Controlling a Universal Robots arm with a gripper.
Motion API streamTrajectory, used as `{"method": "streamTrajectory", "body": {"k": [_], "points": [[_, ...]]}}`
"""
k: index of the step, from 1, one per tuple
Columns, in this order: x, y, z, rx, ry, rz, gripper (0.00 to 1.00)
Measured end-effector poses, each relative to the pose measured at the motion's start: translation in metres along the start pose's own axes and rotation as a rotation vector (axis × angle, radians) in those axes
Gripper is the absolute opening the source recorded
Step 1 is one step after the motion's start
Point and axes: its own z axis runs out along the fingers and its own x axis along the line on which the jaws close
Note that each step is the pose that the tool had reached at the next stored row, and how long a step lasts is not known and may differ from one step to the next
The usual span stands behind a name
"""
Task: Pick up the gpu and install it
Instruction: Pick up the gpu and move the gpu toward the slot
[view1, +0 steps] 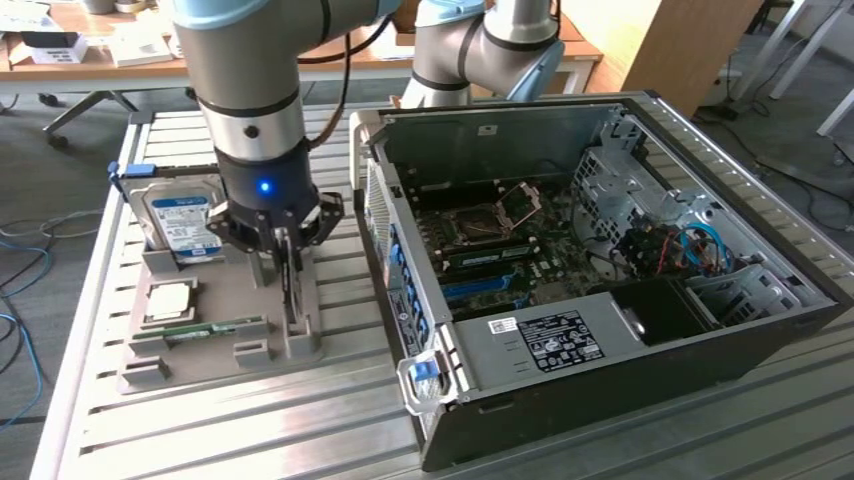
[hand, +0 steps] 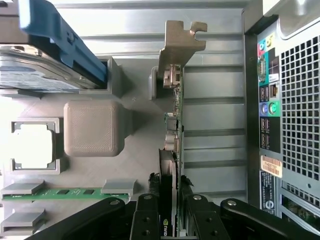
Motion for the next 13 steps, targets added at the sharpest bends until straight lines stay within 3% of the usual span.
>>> {"method": "streamTrajectory", "body": {"k": [13], "points": [[-0.001,0.0026,-0.0572,0.0,0.0,0.0,0.26]]}}
